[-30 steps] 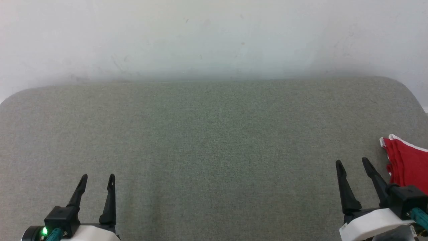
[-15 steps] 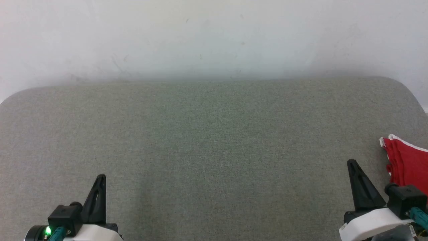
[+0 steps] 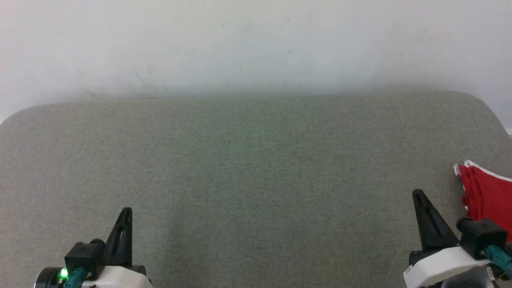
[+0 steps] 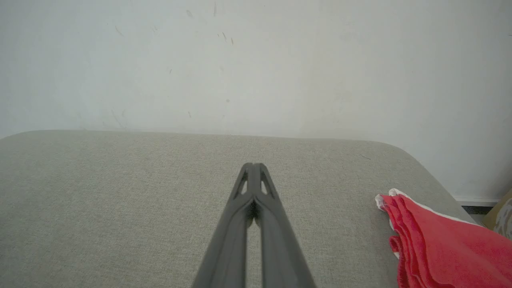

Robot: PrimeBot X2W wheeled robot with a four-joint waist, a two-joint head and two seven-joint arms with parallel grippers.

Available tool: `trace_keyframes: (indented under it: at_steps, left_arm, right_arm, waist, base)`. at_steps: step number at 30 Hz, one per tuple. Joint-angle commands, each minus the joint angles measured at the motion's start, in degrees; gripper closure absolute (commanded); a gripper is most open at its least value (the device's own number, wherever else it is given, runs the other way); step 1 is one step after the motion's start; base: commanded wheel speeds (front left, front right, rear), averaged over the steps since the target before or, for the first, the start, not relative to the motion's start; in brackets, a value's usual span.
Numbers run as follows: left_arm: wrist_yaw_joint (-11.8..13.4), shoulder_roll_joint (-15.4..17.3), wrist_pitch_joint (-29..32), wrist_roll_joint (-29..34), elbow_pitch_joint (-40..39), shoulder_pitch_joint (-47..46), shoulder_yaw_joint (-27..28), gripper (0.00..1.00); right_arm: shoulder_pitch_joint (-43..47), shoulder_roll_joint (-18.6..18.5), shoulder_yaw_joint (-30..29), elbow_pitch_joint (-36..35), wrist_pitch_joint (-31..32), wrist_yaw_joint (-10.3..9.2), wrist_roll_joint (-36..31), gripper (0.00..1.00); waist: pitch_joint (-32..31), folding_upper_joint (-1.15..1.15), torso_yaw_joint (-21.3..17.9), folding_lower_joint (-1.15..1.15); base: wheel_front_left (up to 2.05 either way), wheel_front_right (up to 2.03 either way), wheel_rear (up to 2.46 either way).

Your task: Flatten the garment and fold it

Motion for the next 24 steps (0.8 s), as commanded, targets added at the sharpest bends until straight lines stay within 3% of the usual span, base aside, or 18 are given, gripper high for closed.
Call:
trace_keyframes:
  at_steps: [1, 24]
  left_arm:
    - [0.14, -0.55, 0.51, 0.69, -0.38, -0.92, 0.18, 1.0]
    - [0.27, -2.61, 3.09, 2.98, -1.42, -1.9, 0.34, 1.0]
  right_arm:
    - [-1.07, 0.04, 0.25, 0.21, 0.29, -0.01, -0.61, 1.0]
    - [-2.35, 0.07, 0.84, 0.96, 1.0, -0.02, -1.68, 1.0]
  waist:
    - [0.0, 0.0, 0.0, 0.0]
    - [-0.05, 0.0, -0.06, 0.0]
  base:
    - [0.0, 0.0, 0.0]
    - [0.0, 0.0, 0.0]
